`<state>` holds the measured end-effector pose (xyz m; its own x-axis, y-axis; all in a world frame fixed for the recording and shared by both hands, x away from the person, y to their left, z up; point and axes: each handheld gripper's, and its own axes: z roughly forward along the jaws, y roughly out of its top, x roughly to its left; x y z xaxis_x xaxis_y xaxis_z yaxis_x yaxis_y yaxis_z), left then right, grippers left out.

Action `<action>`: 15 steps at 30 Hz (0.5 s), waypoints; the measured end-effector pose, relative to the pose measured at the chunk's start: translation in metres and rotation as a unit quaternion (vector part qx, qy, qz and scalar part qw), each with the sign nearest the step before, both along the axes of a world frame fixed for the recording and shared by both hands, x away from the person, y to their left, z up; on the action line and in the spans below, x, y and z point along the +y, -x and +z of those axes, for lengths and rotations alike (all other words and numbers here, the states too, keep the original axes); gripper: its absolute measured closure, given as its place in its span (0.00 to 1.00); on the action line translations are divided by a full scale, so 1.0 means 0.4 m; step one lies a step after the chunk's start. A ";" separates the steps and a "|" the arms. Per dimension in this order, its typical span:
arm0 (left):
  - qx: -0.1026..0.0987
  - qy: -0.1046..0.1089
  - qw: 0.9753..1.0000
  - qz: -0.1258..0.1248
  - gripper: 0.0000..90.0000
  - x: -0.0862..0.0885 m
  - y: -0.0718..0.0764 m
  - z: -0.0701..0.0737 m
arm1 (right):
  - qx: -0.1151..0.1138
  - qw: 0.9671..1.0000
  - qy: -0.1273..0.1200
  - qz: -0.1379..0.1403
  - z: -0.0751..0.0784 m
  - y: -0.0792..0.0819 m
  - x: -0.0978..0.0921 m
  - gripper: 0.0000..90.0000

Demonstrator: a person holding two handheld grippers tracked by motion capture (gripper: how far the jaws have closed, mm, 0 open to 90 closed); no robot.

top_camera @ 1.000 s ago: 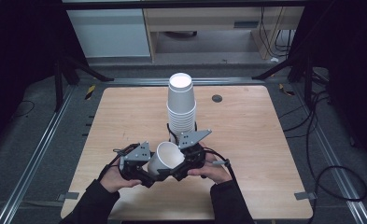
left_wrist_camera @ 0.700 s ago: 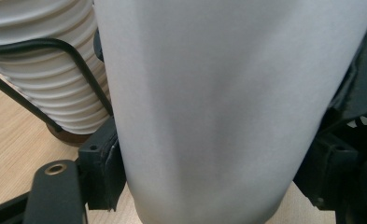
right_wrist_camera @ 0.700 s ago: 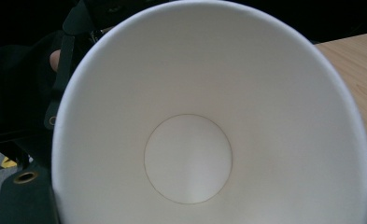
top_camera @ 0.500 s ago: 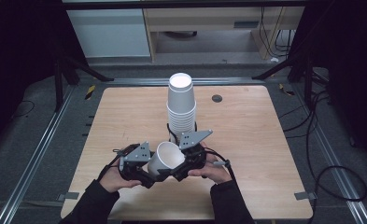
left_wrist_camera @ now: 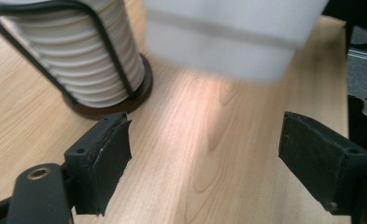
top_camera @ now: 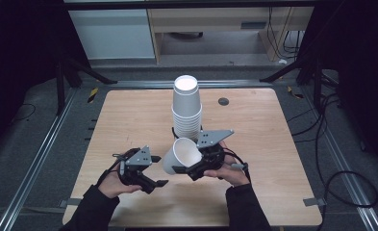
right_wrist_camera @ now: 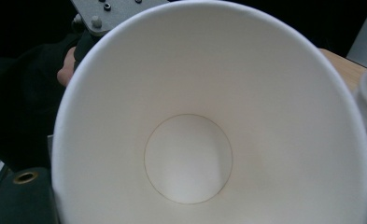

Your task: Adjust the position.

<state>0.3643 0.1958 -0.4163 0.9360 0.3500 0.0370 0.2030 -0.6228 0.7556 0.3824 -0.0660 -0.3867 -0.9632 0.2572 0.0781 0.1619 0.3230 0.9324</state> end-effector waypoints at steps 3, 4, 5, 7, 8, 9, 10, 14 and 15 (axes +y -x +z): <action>0.000 -0.002 1.000 0.011 0.18 0.007 -0.004 -0.001 | -0.004 1.000 0.005 -0.008 0.008 0.003 -0.010 0.16; 0.000 0.000 1.000 0.017 0.18 0.009 -0.006 -0.002 | -0.005 1.000 0.010 -0.017 0.017 0.005 -0.024 0.16; 0.001 0.000 1.000 0.022 0.18 0.013 -0.009 -0.002 | -0.005 1.000 0.010 -0.017 0.017 0.005 -0.024 0.16; 0.001 0.000 0.999 0.038 0.19 0.022 -0.015 -0.003 | -0.007 1.000 0.013 -0.026 0.023 0.007 -0.036 0.16; 0.003 0.001 0.999 0.042 0.19 0.028 -0.018 -0.004 | -0.008 0.999 0.015 -0.032 0.026 0.007 -0.043 0.16; 0.003 0.002 0.999 0.051 0.18 0.032 -0.021 -0.005 | -0.007 0.999 0.015 -0.035 0.028 0.006 -0.049 0.16; 0.003 0.002 0.998 0.059 0.19 0.037 -0.025 -0.006 | -0.007 0.999 0.016 -0.041 0.030 0.006 -0.056 0.16; 0.009 -0.004 0.996 0.092 0.19 0.049 -0.038 -0.013 | -0.004 0.998 0.024 -0.056 0.035 0.004 -0.075 0.16; 0.011 -0.003 0.995 0.099 0.19 0.052 -0.041 -0.014 | -0.006 0.998 0.026 -0.062 0.036 0.004 -0.079 0.16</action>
